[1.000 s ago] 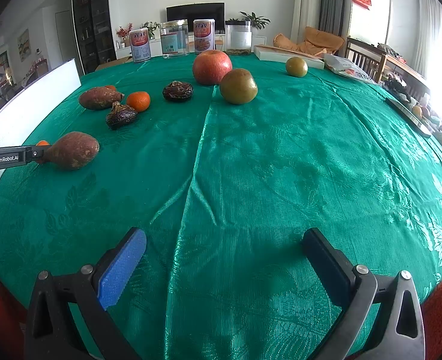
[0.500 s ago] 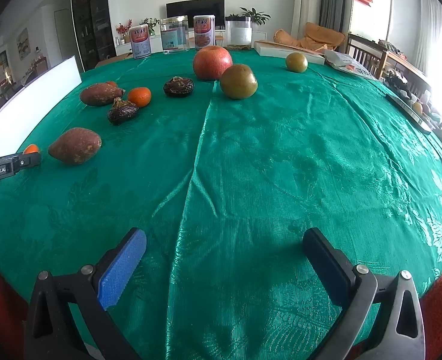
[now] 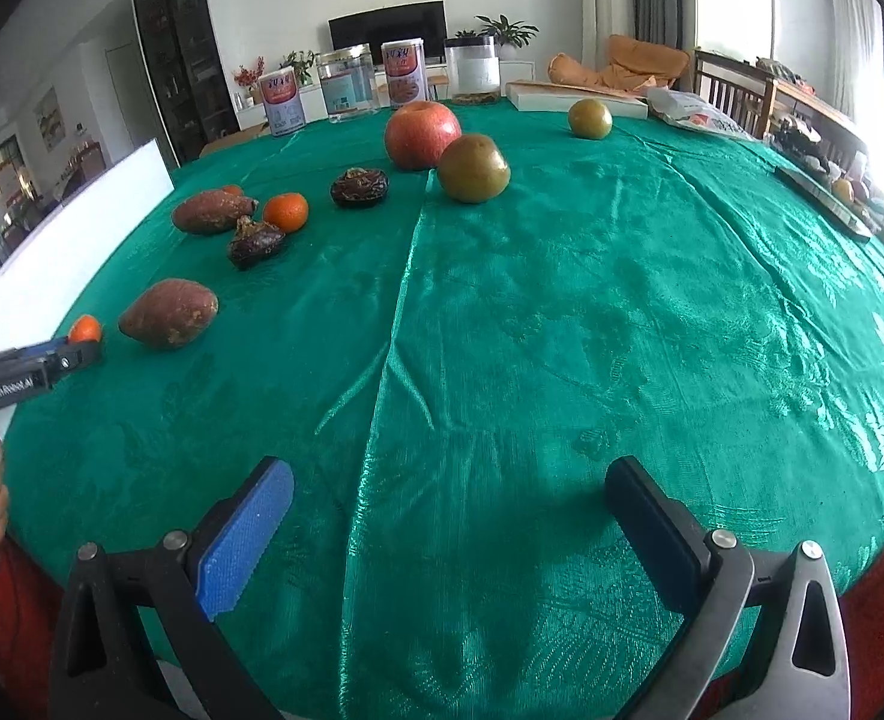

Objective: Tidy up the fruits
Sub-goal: 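Close the left tool on the orange while the right tool grasps a brown mangosteen, then carry the orange and mangosteen into the white box and open both tools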

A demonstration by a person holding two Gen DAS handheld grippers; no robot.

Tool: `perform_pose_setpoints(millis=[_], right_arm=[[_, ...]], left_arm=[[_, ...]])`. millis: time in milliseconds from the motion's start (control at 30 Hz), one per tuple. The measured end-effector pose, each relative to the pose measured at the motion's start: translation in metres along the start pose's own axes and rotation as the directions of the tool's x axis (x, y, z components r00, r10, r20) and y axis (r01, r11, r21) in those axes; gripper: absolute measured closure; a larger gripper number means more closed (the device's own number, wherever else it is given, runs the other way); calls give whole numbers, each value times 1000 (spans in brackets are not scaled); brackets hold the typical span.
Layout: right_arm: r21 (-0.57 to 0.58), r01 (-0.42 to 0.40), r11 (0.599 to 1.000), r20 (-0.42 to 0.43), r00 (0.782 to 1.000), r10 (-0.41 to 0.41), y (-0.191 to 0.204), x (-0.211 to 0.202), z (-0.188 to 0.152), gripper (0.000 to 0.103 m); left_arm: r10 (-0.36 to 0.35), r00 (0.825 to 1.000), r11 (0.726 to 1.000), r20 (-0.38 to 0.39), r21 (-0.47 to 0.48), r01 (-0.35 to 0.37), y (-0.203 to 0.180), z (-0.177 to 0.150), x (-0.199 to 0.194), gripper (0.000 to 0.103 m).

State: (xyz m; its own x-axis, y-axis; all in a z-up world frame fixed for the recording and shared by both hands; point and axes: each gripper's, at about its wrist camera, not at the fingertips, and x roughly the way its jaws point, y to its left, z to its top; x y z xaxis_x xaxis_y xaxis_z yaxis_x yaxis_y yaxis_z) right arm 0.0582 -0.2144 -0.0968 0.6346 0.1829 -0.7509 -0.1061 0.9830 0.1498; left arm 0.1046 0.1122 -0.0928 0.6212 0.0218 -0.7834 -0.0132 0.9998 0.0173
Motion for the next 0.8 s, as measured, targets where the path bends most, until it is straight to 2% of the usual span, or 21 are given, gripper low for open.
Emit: perform_pose_setpoints(millis=[67,100,133,200,233,333,467,533,633,667,700,800], right_arm=[[31,-6,999,15,1000,5,-7,-4,4,0],[38,-16,999,15,1000,16,-8,-4,8,0],[37,-38,999,4,999,38,-8,-2,14,0],[15,-102,995,-41,994,102,-2,6,34,0],[3,-135,991,-62,989,135,3,12,46,0],[-43,-271,962,-140,955,263,32,36,90,2],[-90,-354,931,-257,911,322,85,84,129,23],[-85,-357,930,-298,900,318,108,108,136,29],[-87,-288,954,-332,911,245,129,134,137,37],[-95,-260,961,-313,924,219,132,136,137,43],[-106,-229,968,-305,934,188,135,137,137,59],[-67,-222,973,-306,933,192,130,135,135,60]], left_arm=[[0,1000,1000,3,-12,0,2,1,1,42],[0,1000,1000,4,-19,1,4,2,2,48],[-4,1000,1000,2,-26,4,5,3,3,52],[-6,1000,999,7,-33,6,7,3,4,67],[-6,1000,999,11,-33,6,7,3,4,70],[-11,1000,998,18,-60,12,12,3,3,71],[-6,1000,996,18,-88,8,20,1,0,71],[-3,1000,995,21,-102,5,24,-1,-3,71],[-5,1000,993,22,-118,7,27,-2,-4,71],[-5,1000,993,21,-121,8,28,-2,-5,71],[-7,1000,993,20,-122,10,27,-2,-5,71],[-19,1000,992,18,-123,21,26,-1,-8,72]])
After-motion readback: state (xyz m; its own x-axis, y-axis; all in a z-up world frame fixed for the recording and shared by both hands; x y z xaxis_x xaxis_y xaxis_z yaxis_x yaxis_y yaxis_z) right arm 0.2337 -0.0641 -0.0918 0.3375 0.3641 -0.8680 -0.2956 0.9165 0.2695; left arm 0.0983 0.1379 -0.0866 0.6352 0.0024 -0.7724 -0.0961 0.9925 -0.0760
